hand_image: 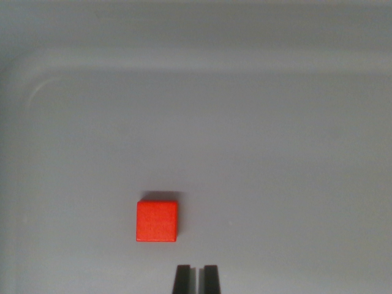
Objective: Reach red block
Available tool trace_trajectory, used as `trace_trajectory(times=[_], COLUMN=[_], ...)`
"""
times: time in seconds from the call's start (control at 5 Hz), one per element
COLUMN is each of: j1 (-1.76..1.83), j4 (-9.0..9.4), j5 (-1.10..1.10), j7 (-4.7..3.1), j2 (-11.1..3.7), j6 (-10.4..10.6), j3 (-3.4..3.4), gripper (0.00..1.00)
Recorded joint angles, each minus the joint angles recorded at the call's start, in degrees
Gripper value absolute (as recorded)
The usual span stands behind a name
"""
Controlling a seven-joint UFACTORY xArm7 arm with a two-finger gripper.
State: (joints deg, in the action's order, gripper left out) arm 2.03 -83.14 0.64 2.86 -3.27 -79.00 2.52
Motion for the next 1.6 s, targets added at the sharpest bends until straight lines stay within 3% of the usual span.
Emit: trace_trajectory(times=[0.2,0.4,0.6,0.8,1.0,1.2,1.4,1.6], j1=[0.27,0.27,0.57,0.57,0.87,0.87,1.19,1.19], j4=[1.47,1.47,3.07,3.07,4.65,4.65,6.37,6.37], j5=[-0.29,-0.29,-0.6,-0.6,-0.91,-0.91,-1.24,-1.24], j7=[0.28,0.28,0.58,0.58,0.87,0.87,1.19,1.19], j2=[-0.89,-0.89,-1.86,-1.86,-2.81,-2.81,-3.85,-3.85], j6=[2.22,2.22,4.64,4.64,7.03,7.03,9.63,9.63], j3=[0.12,0.12,0.24,0.24,0.37,0.37,0.5,0.5], gripper=[0.0,0.0,0.0,0.0,0.0,0.0,0.0,0.0])
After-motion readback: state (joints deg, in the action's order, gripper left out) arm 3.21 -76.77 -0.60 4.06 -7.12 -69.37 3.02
